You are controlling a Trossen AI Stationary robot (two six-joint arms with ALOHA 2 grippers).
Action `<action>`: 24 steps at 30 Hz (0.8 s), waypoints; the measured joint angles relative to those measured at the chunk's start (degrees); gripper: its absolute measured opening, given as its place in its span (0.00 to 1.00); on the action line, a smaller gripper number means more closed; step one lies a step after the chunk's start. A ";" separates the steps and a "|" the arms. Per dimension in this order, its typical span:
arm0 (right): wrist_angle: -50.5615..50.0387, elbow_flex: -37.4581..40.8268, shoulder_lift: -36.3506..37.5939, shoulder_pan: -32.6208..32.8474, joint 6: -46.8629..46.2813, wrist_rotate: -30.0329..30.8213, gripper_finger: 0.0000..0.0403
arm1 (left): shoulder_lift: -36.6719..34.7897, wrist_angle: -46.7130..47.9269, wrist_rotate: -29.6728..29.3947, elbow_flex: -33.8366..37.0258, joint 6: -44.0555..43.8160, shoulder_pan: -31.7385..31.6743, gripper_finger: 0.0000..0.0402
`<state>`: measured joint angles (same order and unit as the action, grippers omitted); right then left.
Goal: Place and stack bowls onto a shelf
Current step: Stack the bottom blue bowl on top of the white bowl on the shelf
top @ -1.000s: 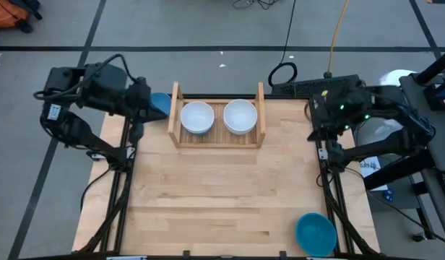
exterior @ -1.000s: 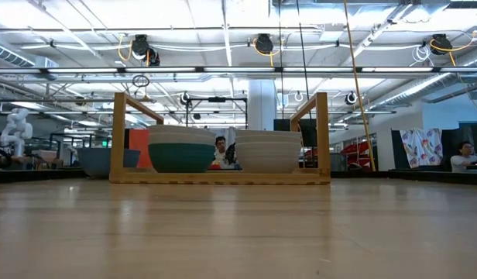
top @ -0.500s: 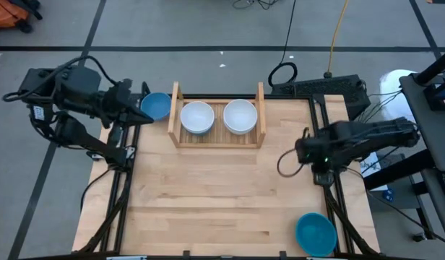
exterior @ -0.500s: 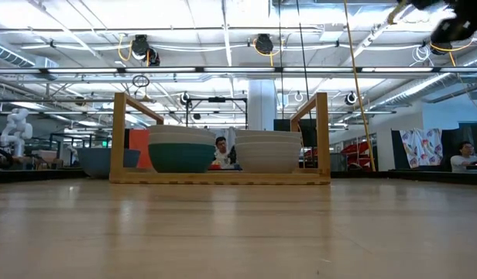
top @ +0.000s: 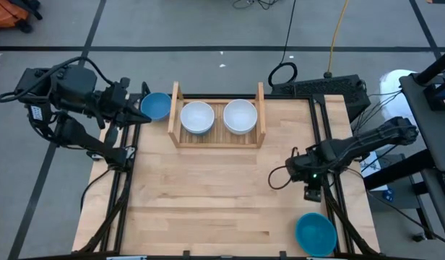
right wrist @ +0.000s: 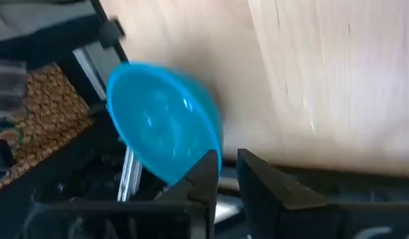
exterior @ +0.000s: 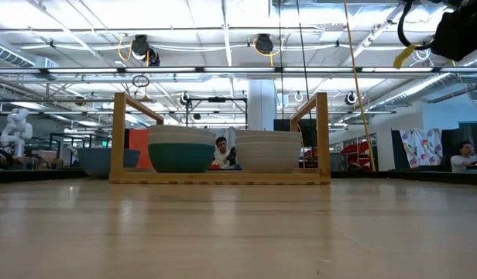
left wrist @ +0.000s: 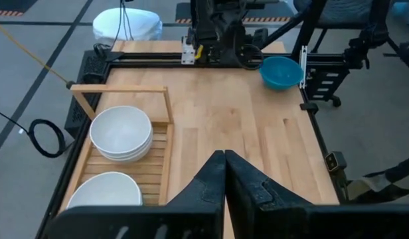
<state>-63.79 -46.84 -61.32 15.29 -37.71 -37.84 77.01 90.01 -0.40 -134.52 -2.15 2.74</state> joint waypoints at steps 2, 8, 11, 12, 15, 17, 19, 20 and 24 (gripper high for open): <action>5.20 1.74 -0.01 0.89 -1.54 0.18 0.16 | 0.00 -0.01 0.00 0.00 0.29 0.00 0.02; 14.49 5.78 -0.02 4.56 -2.23 0.21 0.21 | 0.00 0.00 0.04 0.00 0.39 0.00 0.02; 18.19 6.69 0.02 6.66 -2.17 0.23 0.21 | 0.00 0.00 0.06 0.02 0.39 0.00 0.02; 19.38 6.97 0.00 7.39 -2.13 0.31 0.21 | 0.00 0.00 0.07 0.00 0.39 0.00 0.02; 23.00 8.09 0.03 9.77 -1.73 0.45 0.21 | 0.00 0.00 0.12 0.00 0.39 -0.02 0.02; 24.71 9.44 0.01 11.40 -2.01 0.56 0.21 | 0.00 0.00 0.20 0.00 0.39 -0.02 0.02; 25.94 10.70 0.00 12.90 -2.69 0.57 0.21 | 0.00 0.00 0.20 0.02 0.41 -0.04 0.02; 26.34 11.20 0.00 13.49 -3.11 0.63 0.21 | 0.00 0.00 0.20 0.02 0.41 -0.04 0.02; 26.24 12.87 0.00 15.40 -3.63 2.58 0.21 | 0.00 0.00 0.18 0.02 0.53 -0.04 0.02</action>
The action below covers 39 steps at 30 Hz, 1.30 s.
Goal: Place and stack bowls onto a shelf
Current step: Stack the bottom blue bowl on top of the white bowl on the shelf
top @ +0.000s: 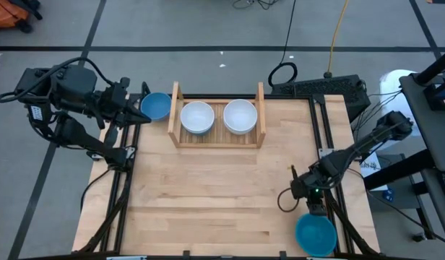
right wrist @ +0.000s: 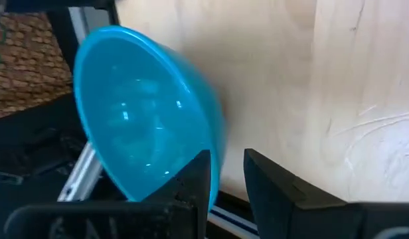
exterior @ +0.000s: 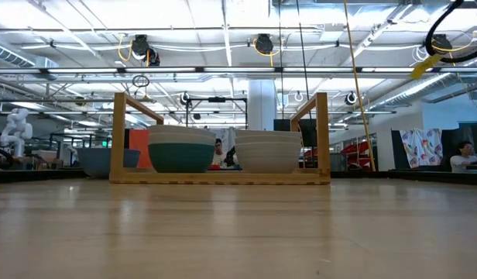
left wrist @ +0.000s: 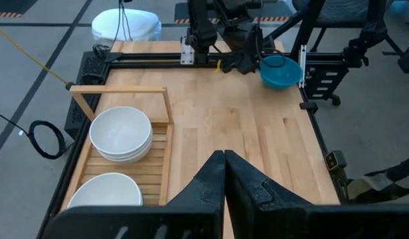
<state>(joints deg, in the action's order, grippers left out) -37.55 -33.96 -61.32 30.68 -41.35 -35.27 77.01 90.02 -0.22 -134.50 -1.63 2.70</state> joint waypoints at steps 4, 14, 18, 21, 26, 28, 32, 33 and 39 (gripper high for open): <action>2.75 1.42 0.00 1.16 -0.23 0.96 0.21 | 0.00 0.00 -0.01 0.00 0.00 0.00 0.02; 11.77 4.16 0.00 3.45 -6.06 0.93 0.21 | 0.00 0.00 -0.03 0.00 0.02 0.00 0.02; 13.91 4.16 0.00 4.33 -8.56 0.68 0.21 | 0.00 0.00 -0.03 0.00 0.57 0.00 0.02; 15.72 4.16 0.00 5.17 -10.05 0.70 0.21 | 0.00 0.00 -0.05 0.00 1.24 0.00 0.02; 15.88 4.18 -1.12 7.47 -10.45 1.07 0.21 | 0.00 -0.02 -0.05 0.00 1.36 0.00 0.02; 15.95 4.18 -2.37 8.36 -10.05 0.96 0.21 | 0.00 0.00 -0.05 0.00 1.36 0.00 0.02; 16.55 4.18 -5.49 9.25 -8.54 1.02 0.21 | 0.00 0.00 -0.06 0.00 1.39 0.00 0.02; 16.83 4.19 -6.30 9.42 -8.43 1.37 0.21 | 0.00 0.00 -0.07 0.00 1.40 0.00 0.02; 20.56 4.20 -9.85 9.76 -6.12 5.04 0.18 | 0.00 0.00 -0.20 0.00 1.44 0.00 0.02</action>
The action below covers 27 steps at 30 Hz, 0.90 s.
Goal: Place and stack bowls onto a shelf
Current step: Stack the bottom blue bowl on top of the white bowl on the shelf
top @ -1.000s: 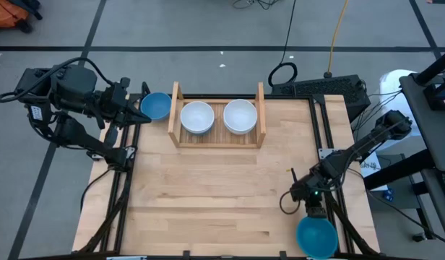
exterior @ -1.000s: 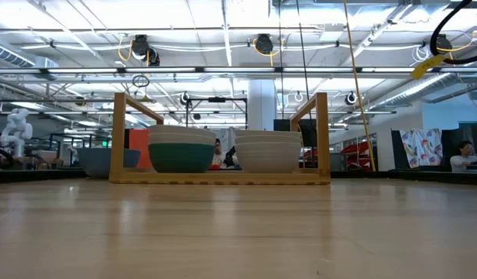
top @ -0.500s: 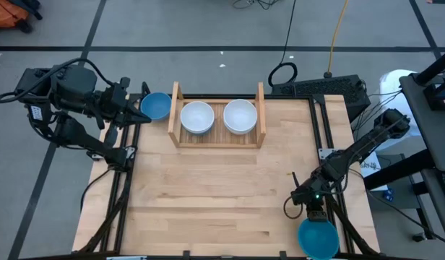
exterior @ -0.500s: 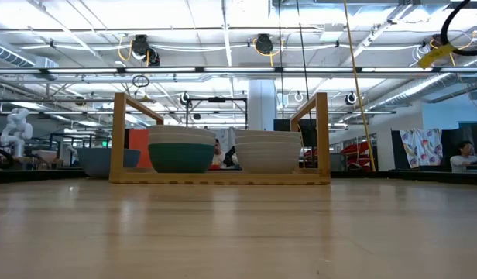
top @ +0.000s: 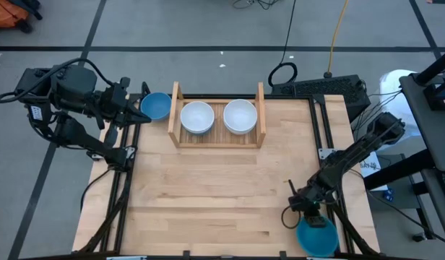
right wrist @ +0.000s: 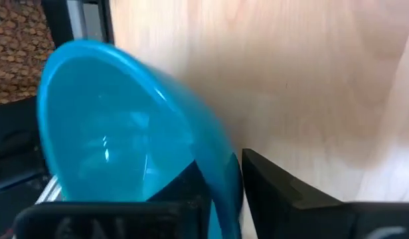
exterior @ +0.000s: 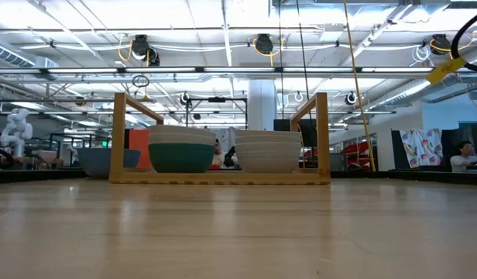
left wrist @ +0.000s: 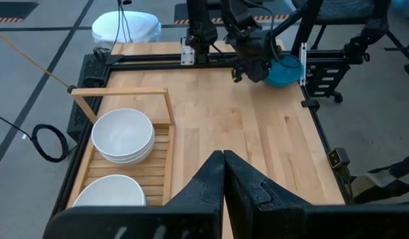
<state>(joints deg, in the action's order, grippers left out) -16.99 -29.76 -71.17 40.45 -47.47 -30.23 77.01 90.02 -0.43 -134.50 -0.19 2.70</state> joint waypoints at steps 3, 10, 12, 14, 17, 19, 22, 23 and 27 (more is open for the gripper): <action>1.55 0.00 -0.98 -0.13 0.20 0.90 0.08 | 0.00 0.00 0.00 0.00 -0.02 0.00 0.02; 5.71 -0.02 -1.41 -0.88 0.19 12.43 0.01 | 0.00 -0.01 0.02 0.00 -0.34 0.00 0.02; 7.85 -0.08 -1.43 -2.00 0.16 16.78 0.01 | 0.00 0.00 0.01 0.00 -0.87 0.00 0.02; 9.71 -0.47 -1.43 -3.54 1.19 21.96 0.01 | 0.00 0.00 -0.06 0.00 -1.91 0.00 0.02; 10.52 -1.92 -1.47 -6.51 4.94 27.89 0.01 | 0.00 0.00 -1.25 0.00 -3.28 0.02 0.02; 10.55 -3.38 -1.47 -8.58 7.21 32.02 0.01 | 0.00 0.00 -2.28 0.00 -3.94 0.00 0.02; 10.53 -6.22 -1.47 -12.38 12.18 34.82 0.01 | 0.00 0.00 -3.26 0.00 -4.86 0.00 0.02; 10.58 -7.35 -1.47 -13.89 14.27 35.05 0.00 | 0.00 0.00 -3.63 0.00 -4.98 0.00 0.02; 10.62 -12.99 -1.47 -20.28 22.76 34.95 0.00 | 0.00 0.00 -5.27 0.00 -5.62 0.02 0.02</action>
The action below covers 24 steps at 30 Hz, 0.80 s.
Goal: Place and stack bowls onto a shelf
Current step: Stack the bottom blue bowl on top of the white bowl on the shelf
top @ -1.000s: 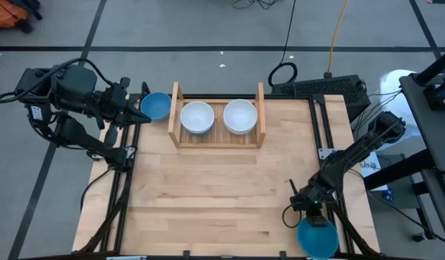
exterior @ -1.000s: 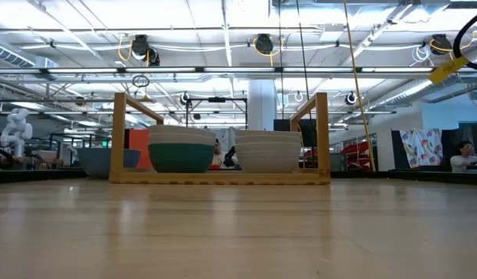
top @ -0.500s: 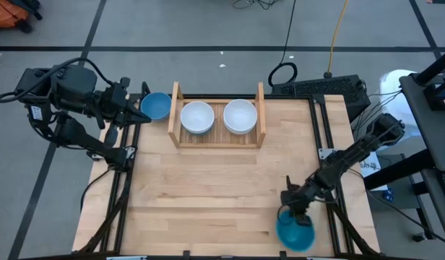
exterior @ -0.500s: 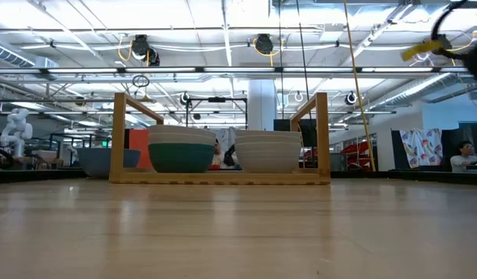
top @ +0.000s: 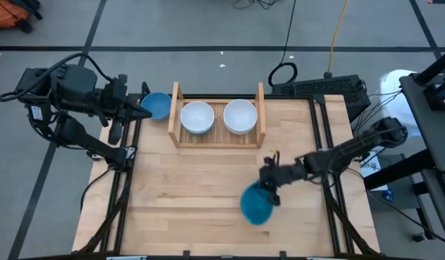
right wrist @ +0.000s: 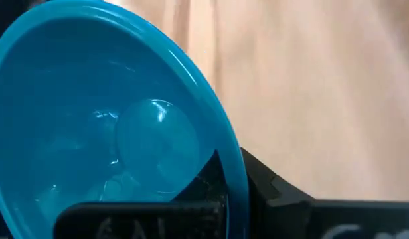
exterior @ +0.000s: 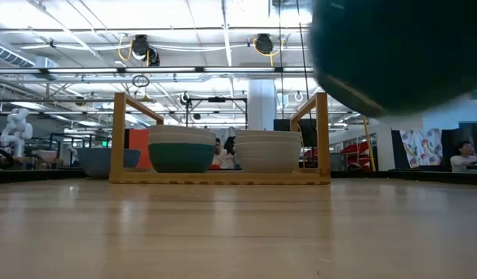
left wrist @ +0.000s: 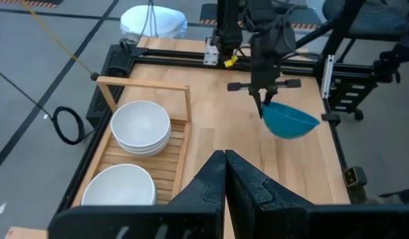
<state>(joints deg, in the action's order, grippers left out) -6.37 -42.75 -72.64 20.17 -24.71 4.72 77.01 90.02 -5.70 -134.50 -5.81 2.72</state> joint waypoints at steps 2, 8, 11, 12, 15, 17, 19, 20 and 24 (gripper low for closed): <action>0.02 -3.34 0.00 -3.26 4.49 0.19 0.00 | 0.00 0.00 -0.54 0.00 -0.41 -0.02 0.02; -0.79 -15.70 0.00 -11.83 19.62 1.87 0.00 | 0.00 0.00 -0.91 0.00 -0.76 -0.02 0.02; -3.51 -21.73 0.05 -16.34 25.57 4.02 0.00 | 0.00 0.00 -0.94 0.00 -0.76 -0.02 0.02; -4.42 -23.57 0.02 -17.97 26.79 4.06 0.00 | 0.00 0.00 -0.94 0.00 -0.76 -0.02 0.02; -7.55 -29.18 -0.23 -23.04 30.78 1.94 0.00 | 0.00 0.00 -0.96 0.00 -0.76 -0.01 0.02; -9.02 -32.51 -0.61 -26.36 33.26 1.10 0.00 | 0.00 0.00 -0.96 0.00 -0.74 -0.02 0.02; -10.50 -35.07 -1.52 -29.68 35.14 0.99 0.00 | 0.01 0.00 -0.96 0.00 -0.74 -0.02 0.02; -11.11 -36.31 -2.13 -31.44 35.57 0.20 0.00 | 0.00 0.00 -0.98 0.00 -0.74 -0.02 0.02; -13.63 -40.52 -5.58 -38.32 35.97 -7.66 0.00 | 0.01 0.00 -0.98 0.00 -0.72 -0.02 0.02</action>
<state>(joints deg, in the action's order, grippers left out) -20.00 -83.27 -78.22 -18.15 11.25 -2.93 77.02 90.02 -6.68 -134.50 -6.52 2.70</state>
